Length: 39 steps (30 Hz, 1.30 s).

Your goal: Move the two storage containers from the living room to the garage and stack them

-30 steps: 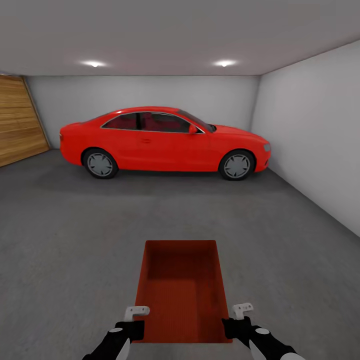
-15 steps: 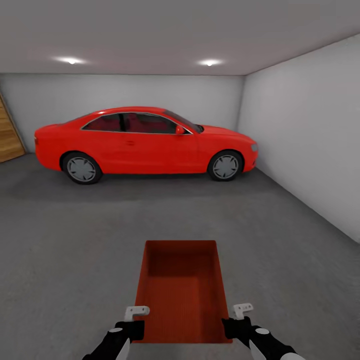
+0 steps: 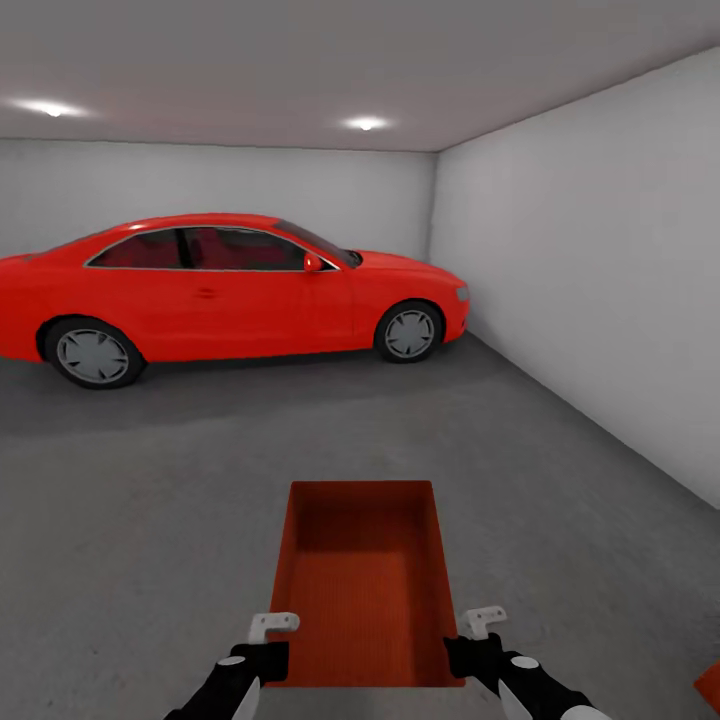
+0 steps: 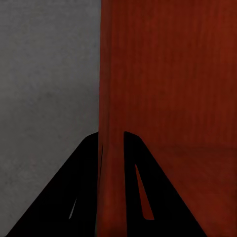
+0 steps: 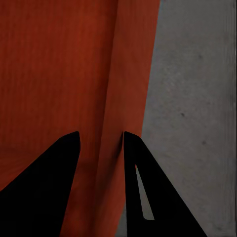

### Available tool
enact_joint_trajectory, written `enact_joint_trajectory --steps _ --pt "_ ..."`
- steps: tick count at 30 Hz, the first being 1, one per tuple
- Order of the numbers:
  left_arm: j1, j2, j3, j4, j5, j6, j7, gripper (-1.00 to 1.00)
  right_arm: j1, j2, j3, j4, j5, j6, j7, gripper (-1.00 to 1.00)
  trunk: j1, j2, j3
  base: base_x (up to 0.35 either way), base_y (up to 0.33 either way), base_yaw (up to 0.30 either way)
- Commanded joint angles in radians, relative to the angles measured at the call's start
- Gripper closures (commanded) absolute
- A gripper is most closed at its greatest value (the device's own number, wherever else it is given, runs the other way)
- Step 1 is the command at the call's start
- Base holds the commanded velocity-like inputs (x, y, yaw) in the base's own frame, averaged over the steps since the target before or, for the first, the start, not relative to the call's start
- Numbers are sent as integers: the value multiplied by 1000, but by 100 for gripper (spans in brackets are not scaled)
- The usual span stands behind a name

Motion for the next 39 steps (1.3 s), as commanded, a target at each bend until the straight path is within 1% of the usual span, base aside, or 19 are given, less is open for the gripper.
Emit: enact_joint_trajectory --steps 1,19,36,39 --pt "-1 45 39 -16 4 7 -2 100 -1 -19 -5 3 11 -5 56 100 1 -2 -2 57 0 -278" --pt "-1 45 39 -15 4 8 -2 100 -1 -19 -5 3 11 -6 56 100 1 -2 -2 3 0 -291" --pt "-1 45 41 -15 4 5 -2 100 -1 -19 -6 4 10 -6 56 100 1 -2 4 0 0 -297" --pt "-1 45 41 -15 4 5 -2 100 -1 -19 -7 4 10 -6 56 100 1 -2 4 0 0 -152"
